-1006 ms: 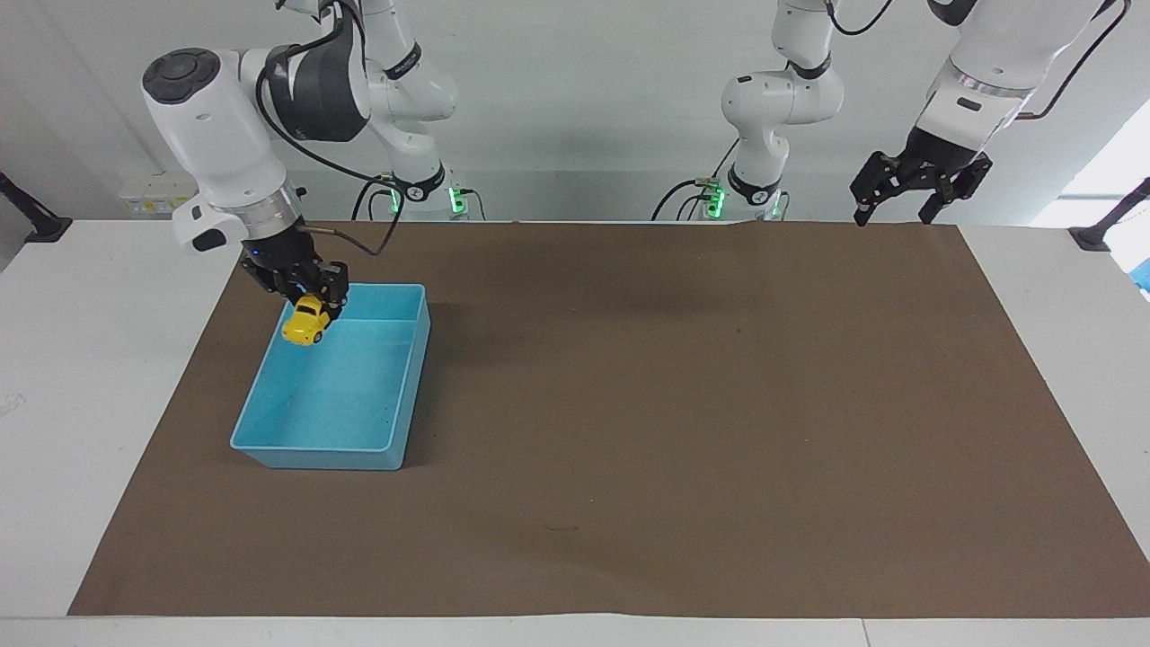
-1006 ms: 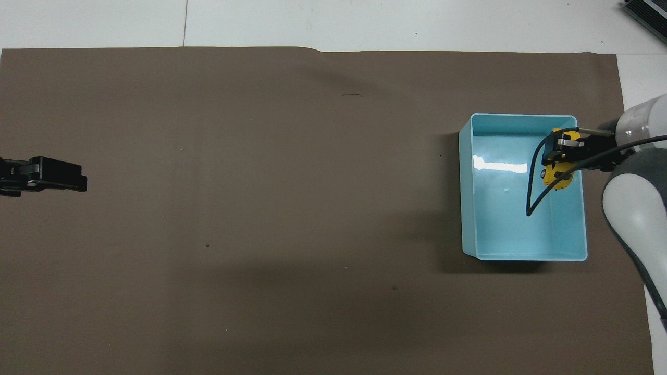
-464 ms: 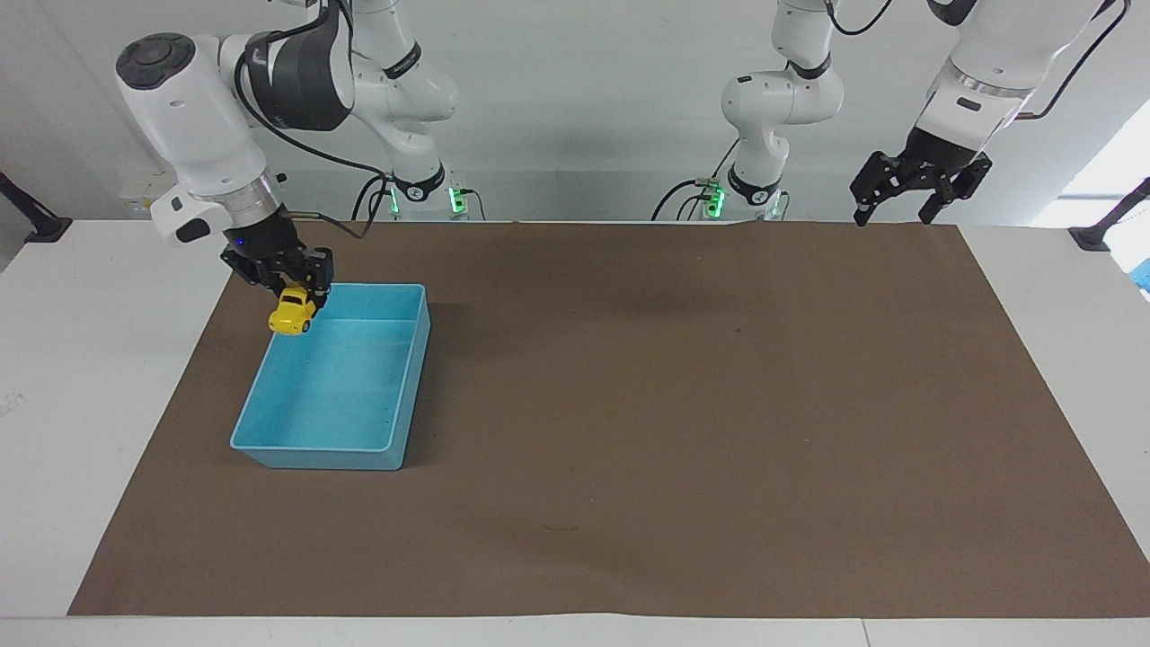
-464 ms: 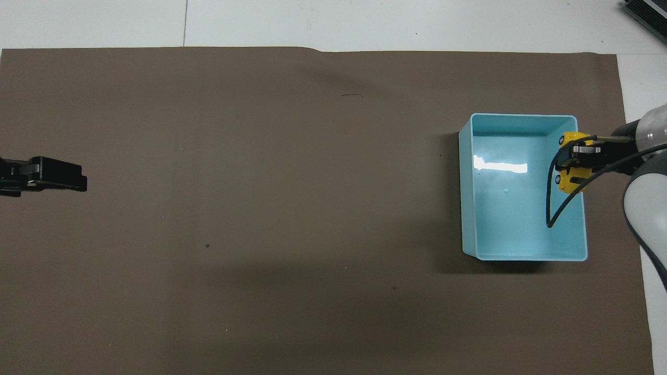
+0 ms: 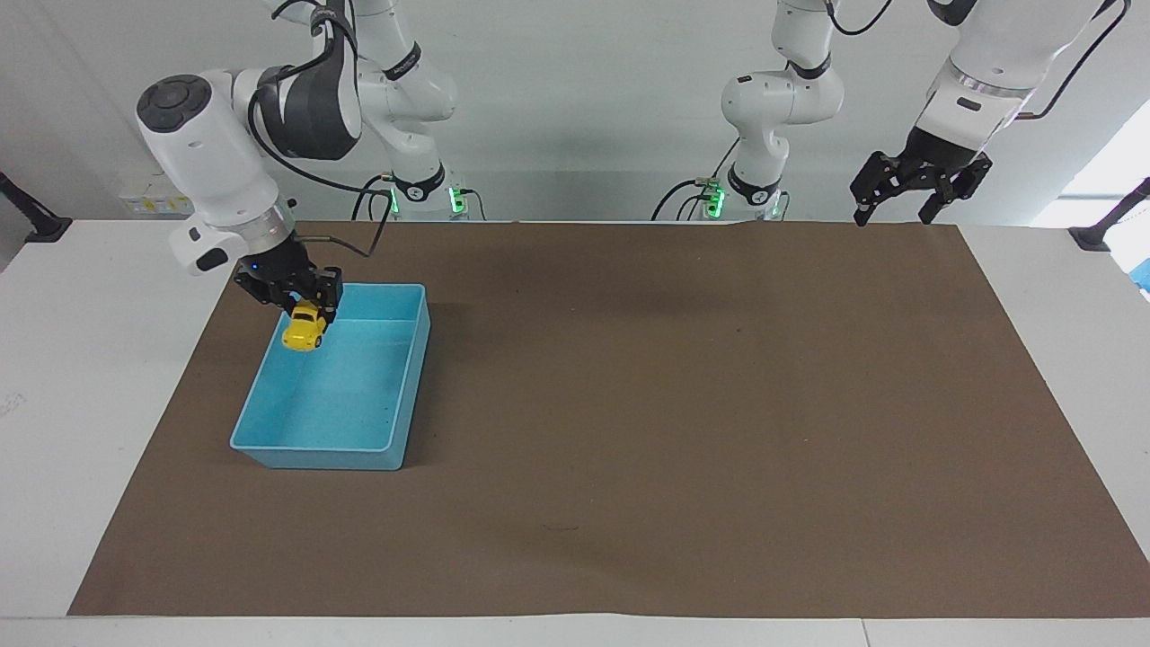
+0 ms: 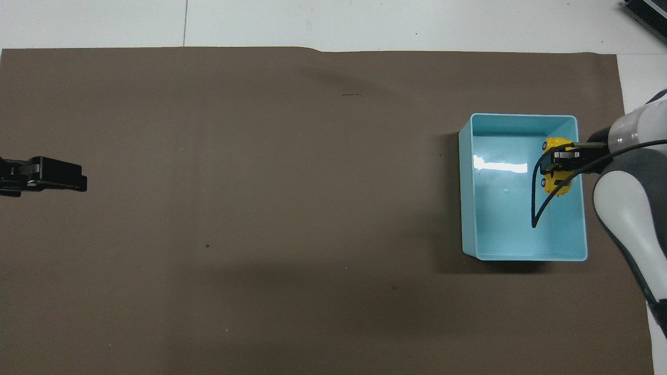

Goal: Wind up and store yellow beetle car
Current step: 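Open the right gripper to release the car in the bin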

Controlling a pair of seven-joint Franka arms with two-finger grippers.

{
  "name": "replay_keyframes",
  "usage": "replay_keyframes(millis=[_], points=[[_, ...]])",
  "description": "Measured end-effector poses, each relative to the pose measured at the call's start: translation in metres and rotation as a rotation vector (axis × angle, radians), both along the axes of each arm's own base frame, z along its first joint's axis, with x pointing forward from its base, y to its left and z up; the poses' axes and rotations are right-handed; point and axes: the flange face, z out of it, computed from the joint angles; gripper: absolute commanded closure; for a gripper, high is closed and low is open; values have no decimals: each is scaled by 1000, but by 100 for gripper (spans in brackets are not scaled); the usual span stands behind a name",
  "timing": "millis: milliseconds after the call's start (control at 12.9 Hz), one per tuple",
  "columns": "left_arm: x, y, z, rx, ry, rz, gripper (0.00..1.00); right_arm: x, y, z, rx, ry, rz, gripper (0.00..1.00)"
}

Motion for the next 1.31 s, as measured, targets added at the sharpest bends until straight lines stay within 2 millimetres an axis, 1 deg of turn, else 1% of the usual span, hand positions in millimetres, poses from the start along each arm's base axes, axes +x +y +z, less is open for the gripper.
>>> replay_keyframes(millis=[309, 619, 773, 928, 1160, 1315], points=[[0, 0, 0, 0, 0, 0, 0, 13, 3, -38, 3, -17, 25, 100], [0, 0, 0, 0, 0, 0, 0, 12, 4, -75, 6, 7, 29, 100], [0, 0, 0, 0, 0, 0, 0, 11, 4, -90, 7, 16, 41, 100], [0, 0, 0, 0, 0, 0, 0, 7, 4, -105, 8, 26, 59, 100], [0, 0, 0, 0, 0, 0, 0, -3, 4, -134, 10, 43, 98, 100], [0, 0, 0, 0, 0, 0, 0, -10, 4, -148, 11, 61, 102, 100]])
